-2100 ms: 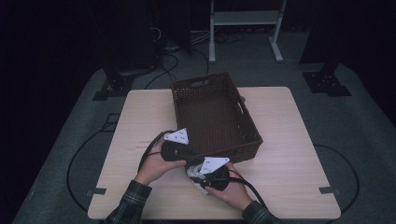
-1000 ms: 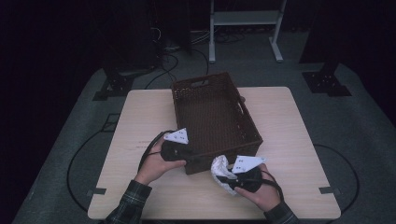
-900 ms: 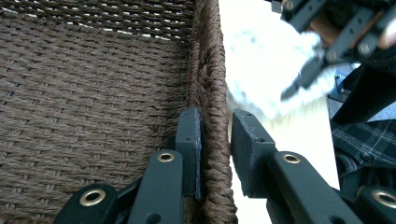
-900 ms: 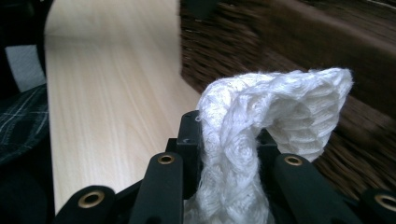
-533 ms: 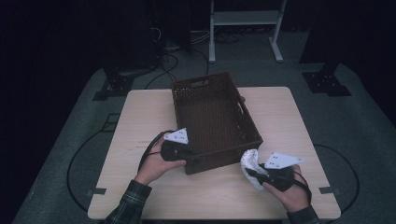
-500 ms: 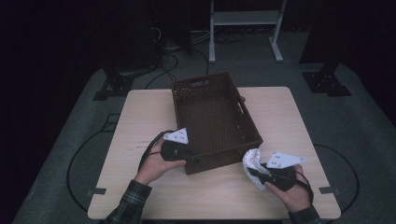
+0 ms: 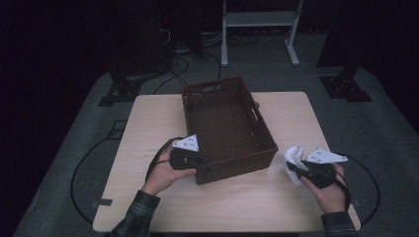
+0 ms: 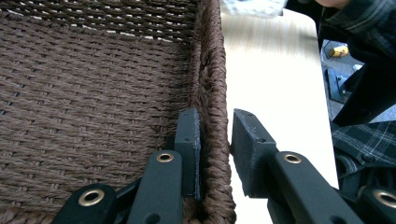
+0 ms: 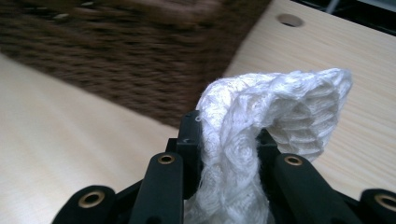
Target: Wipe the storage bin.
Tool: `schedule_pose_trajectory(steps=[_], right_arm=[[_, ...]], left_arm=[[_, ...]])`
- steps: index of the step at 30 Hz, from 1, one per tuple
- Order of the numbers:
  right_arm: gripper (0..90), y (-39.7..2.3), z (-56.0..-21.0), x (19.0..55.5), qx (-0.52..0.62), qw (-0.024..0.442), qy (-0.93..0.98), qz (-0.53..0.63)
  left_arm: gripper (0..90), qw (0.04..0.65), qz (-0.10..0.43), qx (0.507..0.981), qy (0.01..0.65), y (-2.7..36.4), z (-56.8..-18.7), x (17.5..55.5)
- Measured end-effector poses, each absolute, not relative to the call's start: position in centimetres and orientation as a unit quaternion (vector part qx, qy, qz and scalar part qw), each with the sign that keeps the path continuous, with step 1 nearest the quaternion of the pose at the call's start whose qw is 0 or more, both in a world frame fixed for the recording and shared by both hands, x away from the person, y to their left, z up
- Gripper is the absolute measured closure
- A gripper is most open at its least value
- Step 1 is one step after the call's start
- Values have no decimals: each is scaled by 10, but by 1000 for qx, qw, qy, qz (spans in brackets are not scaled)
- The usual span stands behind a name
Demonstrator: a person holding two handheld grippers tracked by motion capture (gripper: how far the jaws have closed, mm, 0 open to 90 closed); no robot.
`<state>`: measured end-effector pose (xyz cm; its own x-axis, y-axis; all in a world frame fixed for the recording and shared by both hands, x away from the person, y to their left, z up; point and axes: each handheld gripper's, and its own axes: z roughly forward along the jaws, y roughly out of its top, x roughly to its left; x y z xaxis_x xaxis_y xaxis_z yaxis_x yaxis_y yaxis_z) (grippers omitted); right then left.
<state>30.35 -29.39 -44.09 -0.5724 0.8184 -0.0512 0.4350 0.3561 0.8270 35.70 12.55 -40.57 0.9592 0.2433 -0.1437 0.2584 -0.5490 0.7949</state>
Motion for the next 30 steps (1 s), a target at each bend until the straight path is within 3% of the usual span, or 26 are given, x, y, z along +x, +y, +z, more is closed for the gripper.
schedule_pose_trajectory(steps=[9, 17, 30], right_arm=[[718, -305, -455, 341, 441, 233, 772, 394], [718, -310, -467, 358, 459, 232, 771, 375], [711, -313, -475, 367, 470, 231, 772, 360]], left_arm=[[701, 453, -7, 880, 144, 125, -405, 357], [625, 464, 16, 872, 156, 137, -394, 355], [372, 461, 68, 861, 204, 186, -380, 346]])
